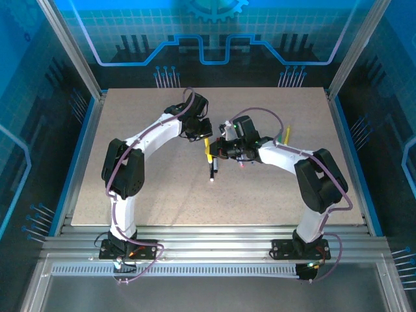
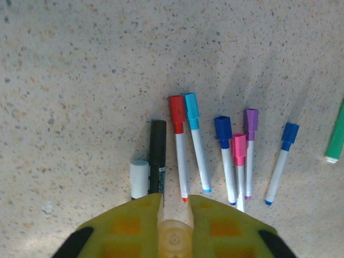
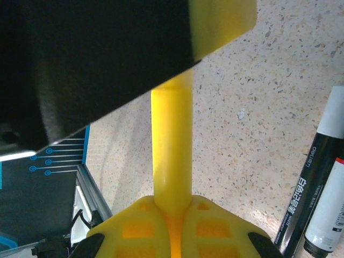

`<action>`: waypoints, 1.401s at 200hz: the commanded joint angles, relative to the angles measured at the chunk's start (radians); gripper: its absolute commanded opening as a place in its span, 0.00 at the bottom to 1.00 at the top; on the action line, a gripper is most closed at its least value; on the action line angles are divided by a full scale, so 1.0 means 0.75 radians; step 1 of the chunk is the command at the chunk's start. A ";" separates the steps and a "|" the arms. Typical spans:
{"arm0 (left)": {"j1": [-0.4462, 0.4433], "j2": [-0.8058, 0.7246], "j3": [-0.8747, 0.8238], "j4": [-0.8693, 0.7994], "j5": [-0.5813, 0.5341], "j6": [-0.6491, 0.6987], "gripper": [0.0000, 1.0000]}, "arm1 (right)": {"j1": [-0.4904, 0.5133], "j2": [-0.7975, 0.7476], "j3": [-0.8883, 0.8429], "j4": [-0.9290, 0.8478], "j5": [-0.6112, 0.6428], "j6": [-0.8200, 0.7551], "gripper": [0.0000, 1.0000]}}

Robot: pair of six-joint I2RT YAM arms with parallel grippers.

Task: Open the pen caps

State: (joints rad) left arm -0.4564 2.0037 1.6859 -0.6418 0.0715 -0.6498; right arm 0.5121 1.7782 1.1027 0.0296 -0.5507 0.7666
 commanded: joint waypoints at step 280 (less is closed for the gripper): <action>0.294 0.135 -0.087 -0.212 -0.496 0.222 0.00 | -0.460 -0.011 0.223 -0.776 0.747 -0.499 0.00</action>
State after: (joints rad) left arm -0.2447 2.0804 1.6173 -0.7578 -0.2546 -0.5129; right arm 0.2081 1.7302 1.2335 -0.4973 -0.0582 0.4313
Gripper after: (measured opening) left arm 0.148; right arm 0.082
